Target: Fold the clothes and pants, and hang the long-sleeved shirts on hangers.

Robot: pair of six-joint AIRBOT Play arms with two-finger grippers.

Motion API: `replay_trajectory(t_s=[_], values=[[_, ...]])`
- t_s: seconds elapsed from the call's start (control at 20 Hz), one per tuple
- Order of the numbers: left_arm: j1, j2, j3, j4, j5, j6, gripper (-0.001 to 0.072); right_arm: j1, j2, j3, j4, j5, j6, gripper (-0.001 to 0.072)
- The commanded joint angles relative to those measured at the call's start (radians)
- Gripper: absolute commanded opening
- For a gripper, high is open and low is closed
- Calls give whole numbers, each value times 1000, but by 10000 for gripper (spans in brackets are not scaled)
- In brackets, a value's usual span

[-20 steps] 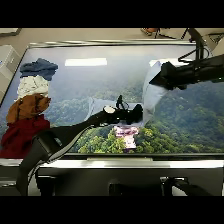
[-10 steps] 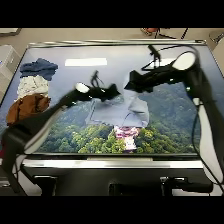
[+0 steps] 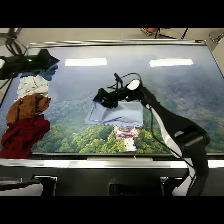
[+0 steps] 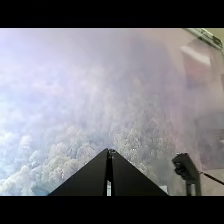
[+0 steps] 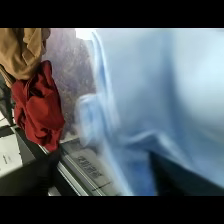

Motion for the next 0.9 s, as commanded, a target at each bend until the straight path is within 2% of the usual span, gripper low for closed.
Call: replay_trajectory(t_s=[0.0, 0.1, 0.2, 0.3, 0.4, 0.45, 0.5, 0.6, 0.75, 0.85], values=[[33, 85, 0, 21, -21, 21, 18, 34, -60, 2, 111, -85, -1, 697], [34, 93, 1, 21, -26, 21, 18, -34, -22, 2, 93, -17, -39, 698], [38, 95, 1, 21, -28, 31, 18, -159, 42, 2, -8, 101, -37, 698], [37, 95, 0, 21, -28, 32, 19, -310, 108, 1, -209, 257, -5, 696], [38, 95, 0, 21, -29, 32, 19, -455, 138, 1, -492, 441, 79, 666], [37, 95, 1, 21, -29, 32, 19, -504, 138, -14, -590, 505, 106, 664], [37, 95, 0, 21, -29, 32, 19, -545, 138, -55, -622, 530, 125, 663], [37, 95, 0, 21, -38, 32, 19, -575, 137, -166, -538, 485, 88, 663], [37, 95, 0, 21, -68, 32, 19, -569, 120, -311, -348, 364, -62, 661], [34, 95, 1, 20, -73, 31, 19, -569, 85, -343, -234, 357, -144, 631]])
